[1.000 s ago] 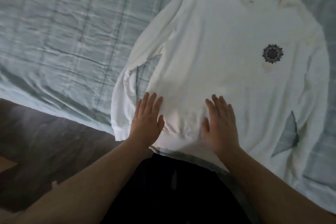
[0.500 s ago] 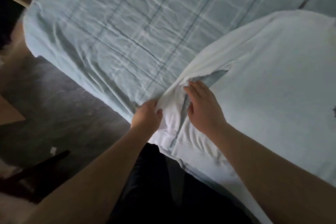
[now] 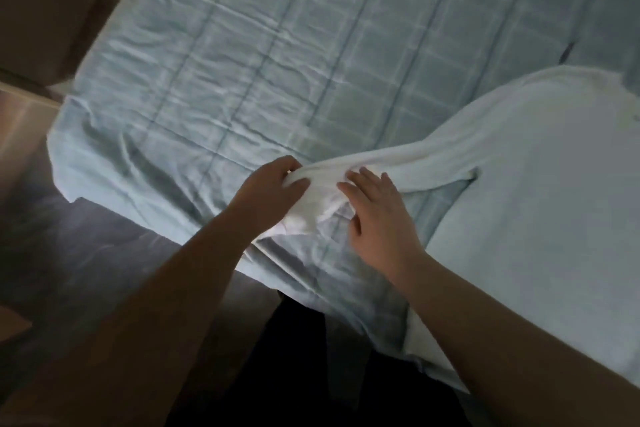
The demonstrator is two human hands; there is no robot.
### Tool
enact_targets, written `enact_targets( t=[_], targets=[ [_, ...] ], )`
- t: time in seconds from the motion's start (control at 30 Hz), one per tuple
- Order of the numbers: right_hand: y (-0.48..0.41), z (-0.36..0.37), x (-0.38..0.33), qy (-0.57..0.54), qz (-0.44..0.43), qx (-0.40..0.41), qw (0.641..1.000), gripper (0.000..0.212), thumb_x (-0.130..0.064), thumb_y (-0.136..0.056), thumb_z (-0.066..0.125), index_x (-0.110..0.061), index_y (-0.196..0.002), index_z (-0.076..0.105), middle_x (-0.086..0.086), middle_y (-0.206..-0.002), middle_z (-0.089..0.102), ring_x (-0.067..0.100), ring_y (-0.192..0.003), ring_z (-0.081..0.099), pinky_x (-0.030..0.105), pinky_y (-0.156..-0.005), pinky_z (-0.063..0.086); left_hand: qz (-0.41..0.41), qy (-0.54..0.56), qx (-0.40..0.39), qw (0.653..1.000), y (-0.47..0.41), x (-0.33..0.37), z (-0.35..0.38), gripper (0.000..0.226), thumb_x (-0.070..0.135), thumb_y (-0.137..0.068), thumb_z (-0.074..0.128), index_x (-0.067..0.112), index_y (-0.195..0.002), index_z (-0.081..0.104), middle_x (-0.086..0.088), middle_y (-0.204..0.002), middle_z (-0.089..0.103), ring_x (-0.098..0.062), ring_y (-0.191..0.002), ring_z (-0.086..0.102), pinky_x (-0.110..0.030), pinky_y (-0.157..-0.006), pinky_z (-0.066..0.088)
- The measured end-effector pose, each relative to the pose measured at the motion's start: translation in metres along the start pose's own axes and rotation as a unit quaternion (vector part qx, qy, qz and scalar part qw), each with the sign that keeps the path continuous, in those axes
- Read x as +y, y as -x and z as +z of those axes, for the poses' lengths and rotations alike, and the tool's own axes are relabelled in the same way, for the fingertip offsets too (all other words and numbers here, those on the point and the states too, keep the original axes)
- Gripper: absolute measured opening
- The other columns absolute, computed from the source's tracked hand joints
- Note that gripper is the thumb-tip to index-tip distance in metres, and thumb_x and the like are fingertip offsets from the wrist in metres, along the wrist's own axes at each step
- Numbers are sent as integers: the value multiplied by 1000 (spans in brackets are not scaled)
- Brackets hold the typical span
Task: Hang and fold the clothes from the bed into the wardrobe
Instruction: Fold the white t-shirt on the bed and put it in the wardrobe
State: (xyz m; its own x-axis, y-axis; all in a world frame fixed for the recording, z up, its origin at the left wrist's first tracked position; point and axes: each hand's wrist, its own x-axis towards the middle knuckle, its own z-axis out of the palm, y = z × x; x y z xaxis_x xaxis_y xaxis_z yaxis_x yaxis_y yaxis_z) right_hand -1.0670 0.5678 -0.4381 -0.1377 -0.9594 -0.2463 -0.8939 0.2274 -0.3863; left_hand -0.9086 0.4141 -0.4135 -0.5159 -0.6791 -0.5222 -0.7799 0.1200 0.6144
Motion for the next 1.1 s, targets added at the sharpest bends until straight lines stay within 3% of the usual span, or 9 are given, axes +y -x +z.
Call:
enact_targets(
  t=[0.2, 0.4, 0.57, 0.63, 0.73, 0.83, 0.97, 1.03, 1.1],
  targets=[
    [-57, 2, -50, -17, 71, 28, 997, 55, -13, -80, 54, -21, -133, 49, 5, -141, 52, 26, -126, 51, 47, -110, 36, 62, -85, 12, 994, -60, -19, -86, 13, 39, -89, 66, 27, -94, 62, 9, -81, 59, -16, -79, 56, -30, -69, 37],
    [-92, 26, -51, -7, 136, -3, 991, 55, -27, -96, 42, -29, -151, 32, 3, -162, 25, 24, -150, 20, 50, -121, 18, 2, -113, 24, 993, -114, -51, -99, 22, 46, -87, 66, 26, -93, 60, 4, -91, 61, -25, -93, 61, -34, -78, 45],
    [-111, 30, -38, -3, 145, 24, 989, 53, -31, -96, 32, -23, -148, 40, 4, -160, 31, 25, -148, 25, 47, -121, 20, -71, -83, -7, 994, -117, -74, -97, 48, 59, -84, 65, 22, -113, 59, 2, -104, 60, -20, -93, 55, -33, -79, 42],
    [-119, 26, -34, -2, 139, 34, 990, 57, -32, -94, 25, -19, -147, 41, 6, -159, 32, 26, -148, 26, 47, -121, 21, -87, -76, -33, 993, -112, -77, -104, 49, 59, -84, 66, 19, -111, 59, 3, -104, 58, -19, -94, 55, -31, -76, 41],
    [-129, 23, -29, 11, 135, 13, 991, 60, -35, -95, 19, -18, -150, 34, 7, -161, 27, 25, -150, 21, 48, -122, 19, -68, 3, -51, 996, -105, -86, -116, 29, 41, -87, 70, 13, -93, 64, 1, -89, 64, -20, -83, 60, -27, -62, 40],
    [-135, 24, -31, 34, 125, 10, 992, 54, -32, -99, 28, -19, -152, 31, 8, -162, 25, 27, -150, 20, 50, -121, 20, -59, 139, -24, 988, -97, -86, -122, 16, 30, -88, 70, 14, -91, 67, -2, -85, 68, -20, -78, 64, -30, -63, 47],
    [-140, 20, -44, 32, 111, 49, 992, 54, -32, -100, 34, -23, -153, 28, 7, -162, 25, 28, -150, 19, 51, -121, 17, -125, 323, 1, 938, -82, -86, -112, 15, 17, -90, 70, 6, -93, 60, -7, -93, 61, -26, -83, 65, -51, -69, 61],
    [-142, 21, -48, 37, 116, 59, 991, 57, -33, -98, 32, -24, -155, 25, 7, -163, 22, 28, -151, 16, 51, -121, 15, -142, 289, 50, 945, -79, -98, -105, 17, 18, -89, 72, 7, -93, 61, -8, -91, 60, -29, -82, 64, -53, -62, 61],
    [-143, 29, -47, 54, 120, 42, 990, 59, -35, -98, 33, -25, -155, 24, 7, -164, 21, 30, -151, 16, 54, -120, 16, -147, 214, 80, 962, -77, -110, -98, 19, 23, -87, 74, 9, -94, 64, -6, -82, 63, -28, -74, 63, -41, -57, 59]
  ],
)
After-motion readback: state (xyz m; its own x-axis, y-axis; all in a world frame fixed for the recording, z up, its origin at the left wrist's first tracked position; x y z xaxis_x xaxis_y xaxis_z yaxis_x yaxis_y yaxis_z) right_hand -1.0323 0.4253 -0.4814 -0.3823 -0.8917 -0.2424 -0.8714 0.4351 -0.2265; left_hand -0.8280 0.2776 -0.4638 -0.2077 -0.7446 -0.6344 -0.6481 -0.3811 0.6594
